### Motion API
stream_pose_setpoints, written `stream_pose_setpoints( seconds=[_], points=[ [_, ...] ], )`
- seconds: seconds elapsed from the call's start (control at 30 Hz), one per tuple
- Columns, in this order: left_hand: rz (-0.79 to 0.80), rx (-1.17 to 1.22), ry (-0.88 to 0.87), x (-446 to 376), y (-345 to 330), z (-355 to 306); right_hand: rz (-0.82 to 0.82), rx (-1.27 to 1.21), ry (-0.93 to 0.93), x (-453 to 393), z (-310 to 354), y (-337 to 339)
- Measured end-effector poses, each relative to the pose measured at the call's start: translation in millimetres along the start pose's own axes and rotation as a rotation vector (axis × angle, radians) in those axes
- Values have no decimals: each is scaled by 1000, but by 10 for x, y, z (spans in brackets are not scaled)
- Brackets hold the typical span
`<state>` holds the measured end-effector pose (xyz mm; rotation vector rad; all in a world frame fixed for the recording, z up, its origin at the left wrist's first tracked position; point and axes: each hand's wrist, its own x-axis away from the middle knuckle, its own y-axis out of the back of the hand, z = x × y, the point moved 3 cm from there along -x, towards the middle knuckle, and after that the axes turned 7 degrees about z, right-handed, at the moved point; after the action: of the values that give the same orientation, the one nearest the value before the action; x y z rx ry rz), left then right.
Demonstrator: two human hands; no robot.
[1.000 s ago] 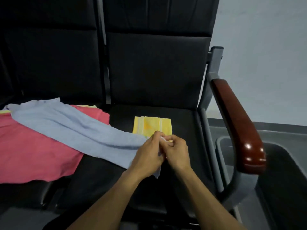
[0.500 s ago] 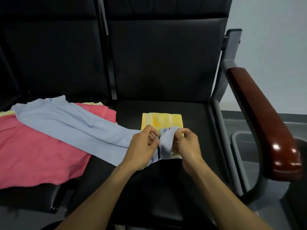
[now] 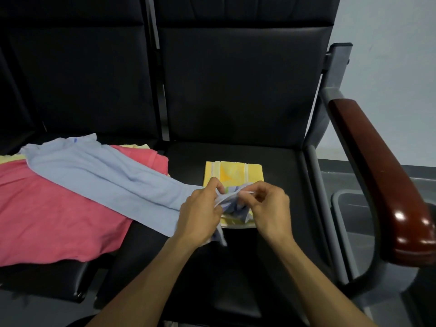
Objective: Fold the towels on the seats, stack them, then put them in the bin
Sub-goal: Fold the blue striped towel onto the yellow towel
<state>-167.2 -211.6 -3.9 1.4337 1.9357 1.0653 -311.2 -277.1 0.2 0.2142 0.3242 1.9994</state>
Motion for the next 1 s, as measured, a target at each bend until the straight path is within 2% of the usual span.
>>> stream_pose_setpoints(
  seconds=[0.07, 0.13, 0.23, 0.33, 0.4, 0.5, 0.63, 0.67, 0.7, 0.77, 0.8, 0.9, 1.0],
  points=[
    [-99, 27, 34, -19, 56, 53, -105, -55, -63, -33, -86, 92],
    [-167, 110, 24, -31, 103, 68, -113, 8, -130, -69, -180, 115],
    [-132, 128, -54, -40, 74, 36, 14, 330, -60, -43, -179, 12],
    [-39, 63, -58, -34, 15, 2, 153, 258, 94, 12, -40, -130],
    [-33, 36, -31, -27, 17, -12, 197, 202, 158, 36, 38, -176],
    [-52, 62, -22, -9, 26, -32, 133, 166, 182, 16, 30, -135],
    [-95, 224, 10, -58, 56, 75, -108, 30, 4, -25, -45, 34],
    [-104, 265, 12, -73, 68, 99, -96, -24, -20, -44, -67, 63],
    [-101, 285, 3, -78, 76, 106, -12, -59, -21, -51, -61, 61],
    [-54, 282, -36, -72, 62, 68, 190, -5, 20, -16, -23, -12],
    [-23, 275, -57, -67, 40, 42, 234, 28, 52, -7, -11, -49],
    [18, 297, -92, -54, 3, -11, 131, -9, 90, -38, -11, -52],
    [-57, 296, -104, -75, 59, 28, -116, -81, -12, -121, -115, 78]
  ],
)
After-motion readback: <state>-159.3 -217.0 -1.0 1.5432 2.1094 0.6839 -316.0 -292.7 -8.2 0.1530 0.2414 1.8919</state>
